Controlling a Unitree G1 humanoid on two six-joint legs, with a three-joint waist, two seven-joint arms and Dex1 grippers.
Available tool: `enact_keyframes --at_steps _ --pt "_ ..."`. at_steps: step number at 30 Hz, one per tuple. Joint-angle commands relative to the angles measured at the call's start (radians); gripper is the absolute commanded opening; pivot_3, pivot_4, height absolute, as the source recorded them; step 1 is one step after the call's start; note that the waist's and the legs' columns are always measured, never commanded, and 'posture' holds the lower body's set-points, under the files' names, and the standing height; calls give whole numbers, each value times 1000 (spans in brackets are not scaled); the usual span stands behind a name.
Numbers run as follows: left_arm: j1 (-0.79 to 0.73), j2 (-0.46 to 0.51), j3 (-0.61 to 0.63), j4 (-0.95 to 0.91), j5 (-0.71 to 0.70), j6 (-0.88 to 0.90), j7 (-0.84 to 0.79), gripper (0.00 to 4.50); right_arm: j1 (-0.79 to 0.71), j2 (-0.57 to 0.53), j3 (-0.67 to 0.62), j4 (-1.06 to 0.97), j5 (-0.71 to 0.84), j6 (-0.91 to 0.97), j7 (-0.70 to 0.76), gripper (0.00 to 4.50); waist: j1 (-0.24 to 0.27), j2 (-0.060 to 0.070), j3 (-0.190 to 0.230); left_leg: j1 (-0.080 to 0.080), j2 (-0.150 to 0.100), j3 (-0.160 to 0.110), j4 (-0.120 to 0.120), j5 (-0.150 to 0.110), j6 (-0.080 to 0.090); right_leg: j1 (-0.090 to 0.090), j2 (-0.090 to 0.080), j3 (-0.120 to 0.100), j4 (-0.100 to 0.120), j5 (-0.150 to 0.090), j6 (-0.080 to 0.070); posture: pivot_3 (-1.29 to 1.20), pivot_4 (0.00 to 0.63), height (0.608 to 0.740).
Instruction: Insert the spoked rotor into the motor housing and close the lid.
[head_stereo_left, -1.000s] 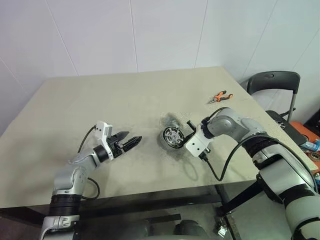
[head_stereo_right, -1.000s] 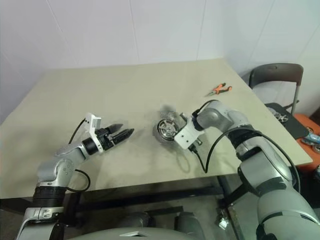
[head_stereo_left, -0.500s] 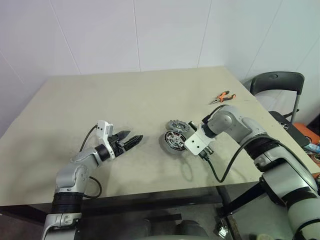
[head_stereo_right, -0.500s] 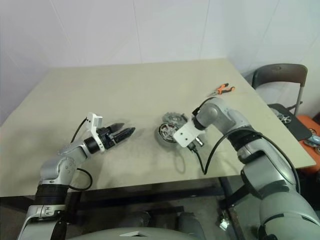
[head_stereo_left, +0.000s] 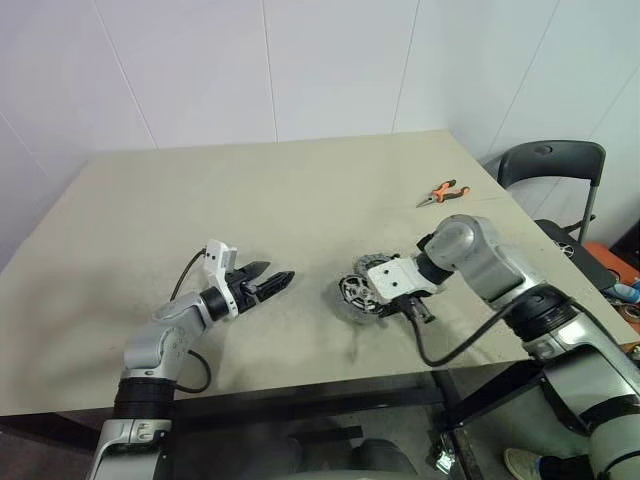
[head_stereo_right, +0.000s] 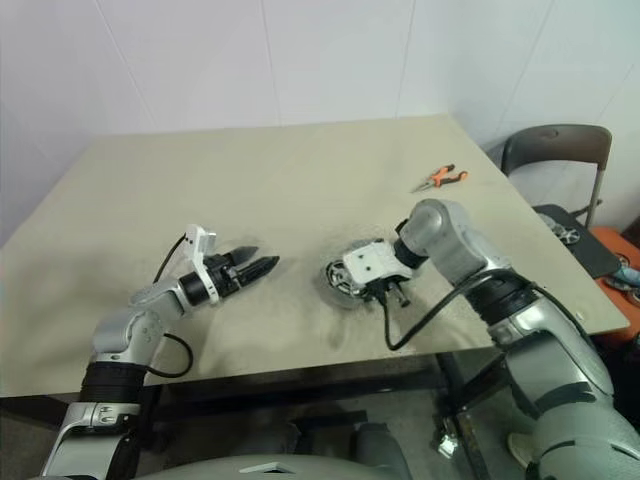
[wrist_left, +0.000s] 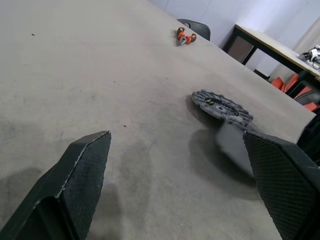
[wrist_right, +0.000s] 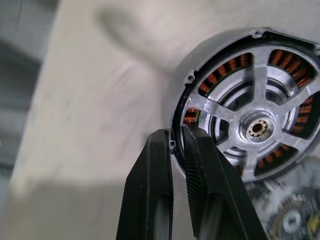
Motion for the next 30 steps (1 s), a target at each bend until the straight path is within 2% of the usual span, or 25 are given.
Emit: enact_keyframes --at_steps 1,9,17,19,20,23,27,30 --pt "-1 2 10 -31 1 -24 3 4500 -81 66 -6 79 -41 103 -79 77 -1 0 0 0 0 0 0 0 0 0 0 0 0 0 0 0 0 740" --pt "50 -5 17 -87 -11 -15 30 4500 -182 197 4 209 -25 402 -69 77 -2 0 0 5 1 1 1 1 -1 1 0 0 2 1 -2 0 0 740" --pt "68 -12 15 -109 -16 -10 43 4500 -229 254 -2 294 -2 469 -96 77 -4 0 0 7 1 1 0 0 -1 2 0 -1 2 1 -2 0 0 740" --pt "67 -10 16 -106 -17 -10 43 4500 -229 254 -4 294 9 471 -93 796 -4 0 0 7 1 1 0 0 -1 2 0 -1 2 1 -2 0 0 740" --pt "65 -9 17 -104 -17 -10 42 4500 -230 259 -5 298 9 489 -107 986 -3 0 0 7 1 1 0 0 -1 2 0 -1 2 1 -2 0 0 740" --pt "61 -7 18 -99 -18 -8 40 4500 -246 279 -19 316 36 572 -114 1963 -3 0 0 7 1 1 -1 0 -1 1 0 -1 1 1 -2 0 0 740" --pt "52 -3 16 -89 -16 -7 35 4500 -255 274 -60 269 111 641 -86 1963 0 0 0 6 1 1 -1 0 -1 0 0 -1 1 1 -2 0 0 740" --pt "45 0 16 -83 -16 -6 31 4500 -249 231 -105 173 188 699 -38 1963 0 1 0 5 1 1 -1 0 -1 -1 0 -1 1 1 -2 0 0 740"
